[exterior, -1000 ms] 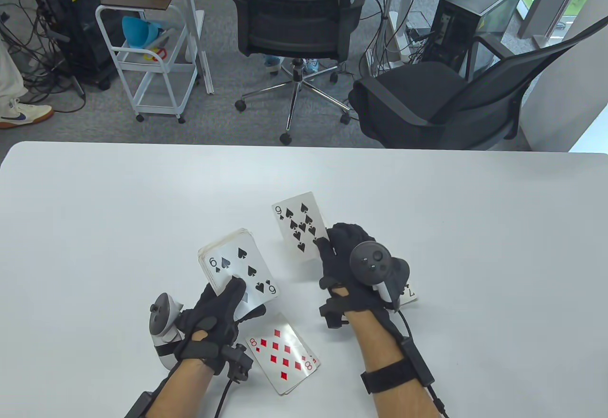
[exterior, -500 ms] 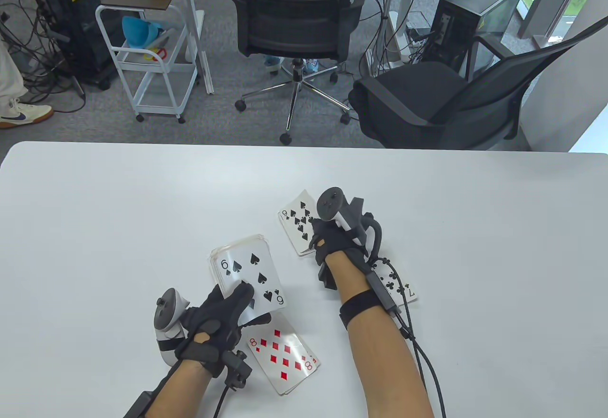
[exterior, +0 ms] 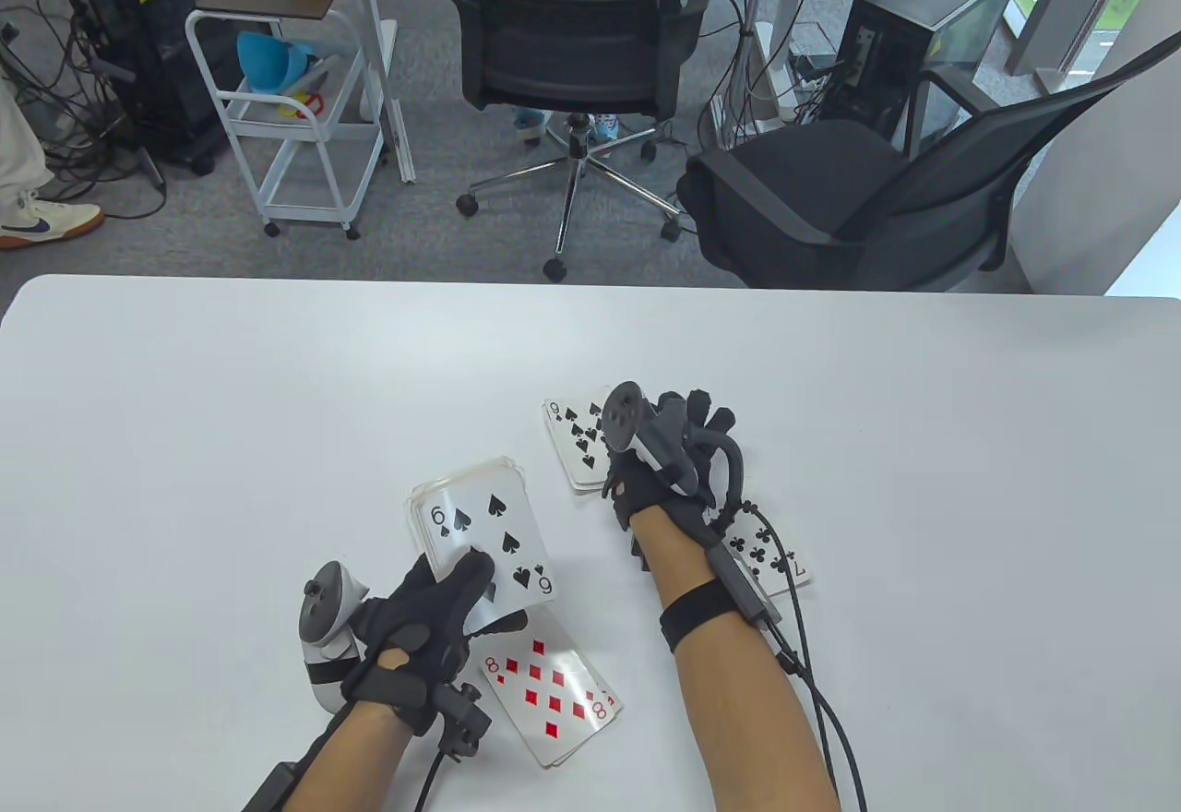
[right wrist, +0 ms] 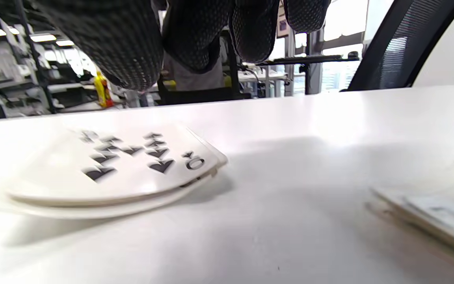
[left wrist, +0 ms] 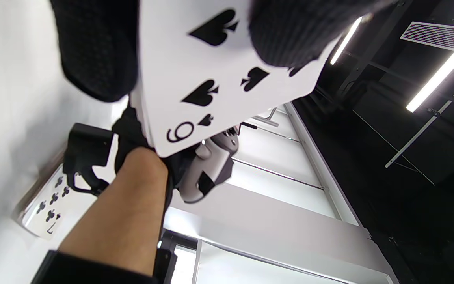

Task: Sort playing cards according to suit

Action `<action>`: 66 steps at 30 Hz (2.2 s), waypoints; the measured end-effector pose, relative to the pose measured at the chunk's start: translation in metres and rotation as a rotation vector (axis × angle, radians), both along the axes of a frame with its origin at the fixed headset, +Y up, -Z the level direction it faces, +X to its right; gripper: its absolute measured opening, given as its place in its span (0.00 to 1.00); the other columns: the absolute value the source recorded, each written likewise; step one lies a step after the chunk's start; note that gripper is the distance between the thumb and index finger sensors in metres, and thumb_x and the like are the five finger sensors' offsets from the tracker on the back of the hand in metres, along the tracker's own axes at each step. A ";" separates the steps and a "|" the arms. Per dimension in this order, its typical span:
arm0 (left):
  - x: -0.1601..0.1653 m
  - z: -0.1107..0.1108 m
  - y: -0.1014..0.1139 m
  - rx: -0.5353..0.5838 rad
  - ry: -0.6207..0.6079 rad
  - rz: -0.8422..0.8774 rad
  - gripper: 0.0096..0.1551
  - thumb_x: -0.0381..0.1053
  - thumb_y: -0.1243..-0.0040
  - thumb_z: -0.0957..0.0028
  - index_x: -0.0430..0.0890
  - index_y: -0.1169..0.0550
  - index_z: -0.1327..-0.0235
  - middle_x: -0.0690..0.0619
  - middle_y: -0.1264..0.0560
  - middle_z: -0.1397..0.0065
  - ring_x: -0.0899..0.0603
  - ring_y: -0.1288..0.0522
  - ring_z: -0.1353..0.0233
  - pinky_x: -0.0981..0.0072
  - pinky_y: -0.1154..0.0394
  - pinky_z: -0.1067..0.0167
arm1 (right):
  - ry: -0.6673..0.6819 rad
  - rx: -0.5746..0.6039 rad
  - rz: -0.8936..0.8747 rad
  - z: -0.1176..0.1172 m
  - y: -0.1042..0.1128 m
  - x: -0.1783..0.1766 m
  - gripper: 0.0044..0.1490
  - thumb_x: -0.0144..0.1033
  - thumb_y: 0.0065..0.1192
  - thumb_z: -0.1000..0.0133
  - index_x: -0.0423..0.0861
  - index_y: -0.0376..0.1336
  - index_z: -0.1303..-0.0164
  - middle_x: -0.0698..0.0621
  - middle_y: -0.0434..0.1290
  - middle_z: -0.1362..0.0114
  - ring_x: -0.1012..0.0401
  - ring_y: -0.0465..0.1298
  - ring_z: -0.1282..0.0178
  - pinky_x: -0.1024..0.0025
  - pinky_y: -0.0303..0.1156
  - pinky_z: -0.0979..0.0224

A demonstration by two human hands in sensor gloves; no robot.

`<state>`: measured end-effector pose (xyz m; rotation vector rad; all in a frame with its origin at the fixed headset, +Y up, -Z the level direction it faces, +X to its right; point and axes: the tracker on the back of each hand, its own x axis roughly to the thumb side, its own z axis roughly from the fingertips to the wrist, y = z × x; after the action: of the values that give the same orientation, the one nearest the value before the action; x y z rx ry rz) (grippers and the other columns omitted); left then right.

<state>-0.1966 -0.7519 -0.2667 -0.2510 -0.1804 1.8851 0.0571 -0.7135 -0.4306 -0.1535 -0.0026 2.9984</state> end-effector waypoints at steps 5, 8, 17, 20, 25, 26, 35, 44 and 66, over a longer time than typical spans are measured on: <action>0.000 -0.001 -0.003 -0.007 0.013 -0.038 0.31 0.58 0.36 0.42 0.51 0.31 0.27 0.51 0.25 0.28 0.41 0.19 0.32 0.53 0.14 0.46 | 0.090 0.021 -0.416 0.050 0.013 0.005 0.30 0.52 0.70 0.41 0.42 0.67 0.41 0.37 0.56 0.19 0.35 0.46 0.16 0.25 0.39 0.25; 0.001 -0.002 -0.005 -0.019 0.026 -0.050 0.32 0.57 0.36 0.42 0.51 0.32 0.27 0.51 0.25 0.28 0.40 0.19 0.32 0.53 0.14 0.46 | 0.177 0.060 -0.471 0.080 0.017 0.005 0.30 0.55 0.67 0.40 0.43 0.67 0.41 0.38 0.56 0.19 0.35 0.46 0.16 0.25 0.39 0.25; 0.001 -0.001 -0.006 -0.031 0.040 -0.069 0.32 0.57 0.36 0.42 0.51 0.32 0.27 0.51 0.26 0.27 0.40 0.20 0.32 0.53 0.14 0.45 | 0.371 0.243 -0.707 0.139 0.014 0.003 0.29 0.56 0.61 0.40 0.43 0.68 0.42 0.39 0.59 0.21 0.35 0.50 0.17 0.26 0.41 0.25; 0.002 -0.001 -0.006 -0.017 0.024 -0.071 0.32 0.57 0.36 0.42 0.52 0.32 0.27 0.51 0.25 0.27 0.40 0.19 0.32 0.53 0.14 0.46 | 0.405 0.309 -0.680 0.148 0.012 0.000 0.31 0.58 0.60 0.40 0.44 0.67 0.41 0.39 0.60 0.21 0.35 0.51 0.17 0.26 0.42 0.25; 0.005 0.001 -0.005 0.007 0.008 -0.076 0.31 0.57 0.34 0.43 0.52 0.31 0.28 0.52 0.24 0.28 0.41 0.18 0.33 0.54 0.13 0.46 | 0.462 0.344 -0.640 0.161 0.013 -0.003 0.35 0.60 0.61 0.42 0.43 0.65 0.39 0.39 0.59 0.21 0.35 0.51 0.17 0.26 0.42 0.25; 0.006 0.001 -0.005 0.009 0.006 -0.076 0.31 0.57 0.34 0.43 0.52 0.31 0.28 0.52 0.24 0.28 0.41 0.18 0.33 0.54 0.13 0.46 | 0.470 0.347 -0.632 0.162 0.013 -0.003 0.36 0.61 0.62 0.42 0.43 0.65 0.39 0.39 0.59 0.21 0.35 0.51 0.17 0.26 0.42 0.25; 0.011 0.003 -0.007 0.013 -0.005 -0.070 0.31 0.58 0.32 0.44 0.53 0.29 0.29 0.53 0.22 0.30 0.42 0.17 0.35 0.55 0.12 0.48 | 0.500 0.372 -0.560 0.170 0.011 -0.011 0.38 0.61 0.69 0.45 0.44 0.63 0.39 0.40 0.60 0.21 0.36 0.53 0.17 0.26 0.44 0.25; 0.008 0.003 -0.006 0.013 0.018 -0.068 0.31 0.59 0.31 0.44 0.53 0.28 0.30 0.54 0.21 0.31 0.42 0.16 0.35 0.55 0.12 0.49 | 0.496 0.349 -0.590 0.173 0.007 -0.019 0.33 0.57 0.72 0.46 0.43 0.65 0.47 0.41 0.62 0.23 0.36 0.56 0.18 0.27 0.47 0.24; 0.005 0.004 -0.003 -0.006 0.028 -0.035 0.33 0.58 0.32 0.43 0.53 0.31 0.28 0.53 0.25 0.27 0.41 0.20 0.31 0.53 0.14 0.45 | 0.427 0.368 -0.597 0.169 0.008 -0.006 0.27 0.49 0.70 0.43 0.43 0.68 0.42 0.42 0.65 0.24 0.37 0.58 0.19 0.27 0.48 0.24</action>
<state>-0.1915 -0.7552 -0.2629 -0.2302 -0.1508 1.8535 0.0513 -0.7051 -0.2619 0.4436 -0.3855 2.3273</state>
